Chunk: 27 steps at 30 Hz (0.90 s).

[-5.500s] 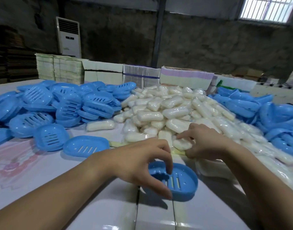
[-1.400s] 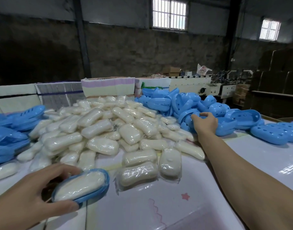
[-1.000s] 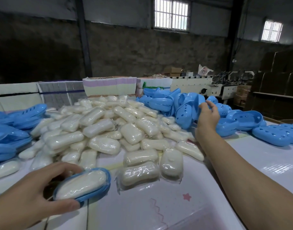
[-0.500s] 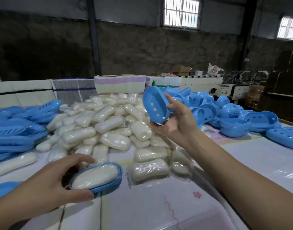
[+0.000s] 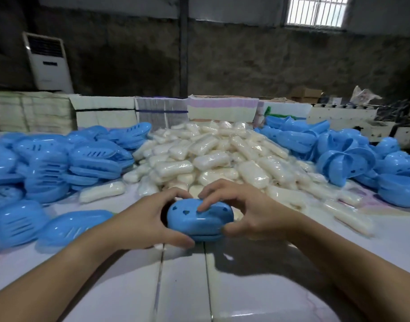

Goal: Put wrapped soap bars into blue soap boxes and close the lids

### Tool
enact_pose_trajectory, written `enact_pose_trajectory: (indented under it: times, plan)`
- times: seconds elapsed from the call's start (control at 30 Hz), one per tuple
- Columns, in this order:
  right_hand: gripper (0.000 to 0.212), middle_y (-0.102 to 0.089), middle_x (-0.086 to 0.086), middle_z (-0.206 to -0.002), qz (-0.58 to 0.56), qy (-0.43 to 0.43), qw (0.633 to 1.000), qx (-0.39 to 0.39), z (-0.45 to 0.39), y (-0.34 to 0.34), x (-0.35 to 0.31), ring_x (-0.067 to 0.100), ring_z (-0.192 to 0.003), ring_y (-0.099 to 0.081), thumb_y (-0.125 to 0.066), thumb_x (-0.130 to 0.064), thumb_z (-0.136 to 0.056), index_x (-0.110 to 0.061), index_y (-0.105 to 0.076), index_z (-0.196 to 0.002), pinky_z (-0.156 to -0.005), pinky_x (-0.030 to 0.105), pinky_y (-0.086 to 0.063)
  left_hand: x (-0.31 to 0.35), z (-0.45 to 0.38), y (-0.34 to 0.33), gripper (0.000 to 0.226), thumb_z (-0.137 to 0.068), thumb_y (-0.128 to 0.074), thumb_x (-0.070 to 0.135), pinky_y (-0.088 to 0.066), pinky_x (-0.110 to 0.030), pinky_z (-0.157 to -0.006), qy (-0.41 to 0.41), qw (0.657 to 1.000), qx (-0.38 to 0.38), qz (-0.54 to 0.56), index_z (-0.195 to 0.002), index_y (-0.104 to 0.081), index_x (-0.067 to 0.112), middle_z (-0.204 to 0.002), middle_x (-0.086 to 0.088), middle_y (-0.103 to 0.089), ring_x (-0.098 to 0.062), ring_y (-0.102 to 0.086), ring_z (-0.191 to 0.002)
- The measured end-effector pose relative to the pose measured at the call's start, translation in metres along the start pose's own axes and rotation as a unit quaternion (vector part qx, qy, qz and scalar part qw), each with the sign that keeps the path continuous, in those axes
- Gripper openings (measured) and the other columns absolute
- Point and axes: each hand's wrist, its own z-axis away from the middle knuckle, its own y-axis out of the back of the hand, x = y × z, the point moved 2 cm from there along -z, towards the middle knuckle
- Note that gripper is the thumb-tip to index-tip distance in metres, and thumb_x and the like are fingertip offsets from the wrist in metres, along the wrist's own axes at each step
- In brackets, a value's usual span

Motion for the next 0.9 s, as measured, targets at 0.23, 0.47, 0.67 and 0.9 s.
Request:
enact_pose_trajectory:
  times: [0.23,0.47,0.67,0.9]
  plan:
    - [0.048,-0.054,-0.011,-0.120,0.049,0.023,0.998,0.021,0.002,0.000,0.003,0.012,-0.118,-0.053,-0.069,-0.007,-0.066,-0.027,-0.069,-0.109,-0.097,0.029,-0.048,0.002,0.000,0.001,0.069,-0.056,-0.086,0.056,-0.061,-0.041,-0.081,-0.010,1.000,-0.011,0.004,-0.118,-0.057,0.051,-0.110,0.016,-0.068,-0.008,-0.069,-0.098]
    - [0.035,-0.055,-0.003,-0.116,0.109,0.065,0.990,0.063,0.001,-0.010,0.002,0.017,-0.109,-0.056,-0.078,-0.018,-0.076,-0.024,-0.067,-0.109,-0.093,0.029,-0.046,0.005,-0.001,0.001,0.068,-0.059,-0.084,0.054,-0.059,-0.049,-0.085,0.003,0.999,-0.011,0.040,-0.120,-0.057,0.046,-0.108,0.007,-0.071,-0.015,-0.071,-0.097]
    - [0.040,-0.057,-0.001,-0.119,0.104,0.072,0.991,0.052,0.002,-0.010,-0.001,0.018,-0.112,-0.057,-0.078,-0.016,-0.078,-0.020,-0.069,-0.117,-0.096,0.039,-0.047,0.006,0.004,0.006,0.079,-0.056,-0.086,0.052,-0.057,-0.035,-0.090,0.012,0.998,-0.046,0.030,-0.126,-0.049,0.055,-0.114,0.016,-0.066,-0.007,-0.068,-0.101]
    - [0.041,-0.057,0.003,-0.125,0.107,0.094,0.989,0.034,0.002,-0.011,-0.001,0.019,-0.117,-0.056,-0.077,-0.010,-0.081,-0.013,-0.067,-0.121,-0.097,0.041,-0.048,0.010,0.006,0.009,0.080,-0.056,-0.097,0.029,-0.057,-0.023,-0.084,-0.022,0.999,-0.032,0.004,-0.120,-0.057,0.054,-0.109,0.020,-0.065,-0.006,-0.066,-0.101]
